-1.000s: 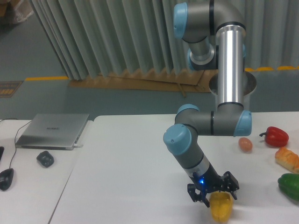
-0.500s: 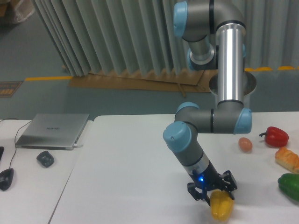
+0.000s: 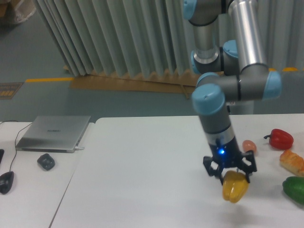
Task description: Place the yellow pepper in a basket
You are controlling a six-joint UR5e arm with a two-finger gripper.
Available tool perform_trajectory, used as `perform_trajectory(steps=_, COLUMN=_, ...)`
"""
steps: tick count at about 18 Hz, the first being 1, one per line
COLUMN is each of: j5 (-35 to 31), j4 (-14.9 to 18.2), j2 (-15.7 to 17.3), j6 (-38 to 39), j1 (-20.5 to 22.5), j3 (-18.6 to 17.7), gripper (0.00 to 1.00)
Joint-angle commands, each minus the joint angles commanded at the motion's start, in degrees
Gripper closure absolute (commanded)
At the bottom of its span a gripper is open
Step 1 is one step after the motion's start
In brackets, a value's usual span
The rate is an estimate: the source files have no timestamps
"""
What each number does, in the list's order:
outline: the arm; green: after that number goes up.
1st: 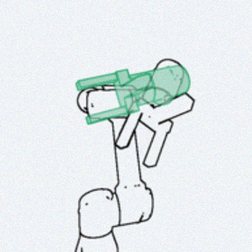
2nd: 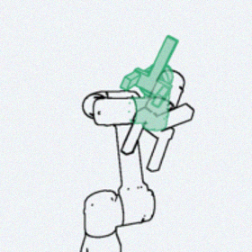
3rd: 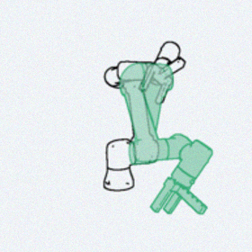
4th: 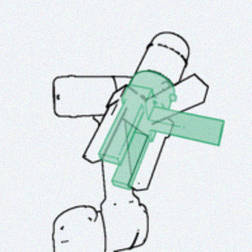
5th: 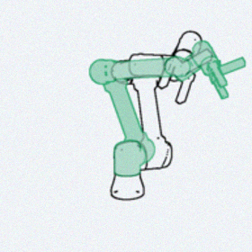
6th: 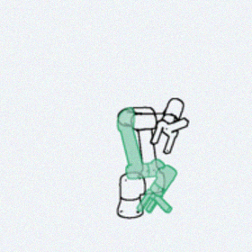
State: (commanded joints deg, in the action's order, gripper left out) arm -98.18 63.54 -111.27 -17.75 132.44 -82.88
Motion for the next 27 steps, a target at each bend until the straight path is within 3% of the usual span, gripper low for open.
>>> perform_trajectory(steps=2, j5=0.9, j4=0.4, j2=0.4, j6=-5.1, j1=3.4, j3=0.3, gripper=0.45)
perform_trajectory(steps=6, j5=2.8, j4=5.5, j2=1.9, j6=-19.9, j1=10.3, j3=-0.5, gripper=0.45)
perform_trajectory(steps=9, j5=3.2, j4=7.4, j2=2.0, j6=-29.0, j1=13.6, j3=-0.5, gripper=0.45)
perform_trajectory(steps=13, j5=5.7, j4=7.7, j2=2.6, j6=-38.3, j1=20.0, j3=-1.6, gripper=0.45)
perform_trajectory(steps=16, j5=13.5, j4=7.6, j2=4.8, j6=-47.4, j1=26.0, j3=-1.7, gripper=0.45)
perform_trajectory(steps=23, j5=13.9, j4=8.4, j2=4.2, j6=-63.1, j1=30.5, j3=-2.3, gripper=0.46)
perform_trajectory(steps=25, j5=13.9, j4=8.4, j2=3.8, j6=-66.4, j1=32.1, j3=-2.2, gripper=0.55)
perform_trajectory(steps=27, j5=13.9, j4=8.4, j2=3.7, j6=-71.7, j1=34.2, j3=-2.6, gripper=0.56)
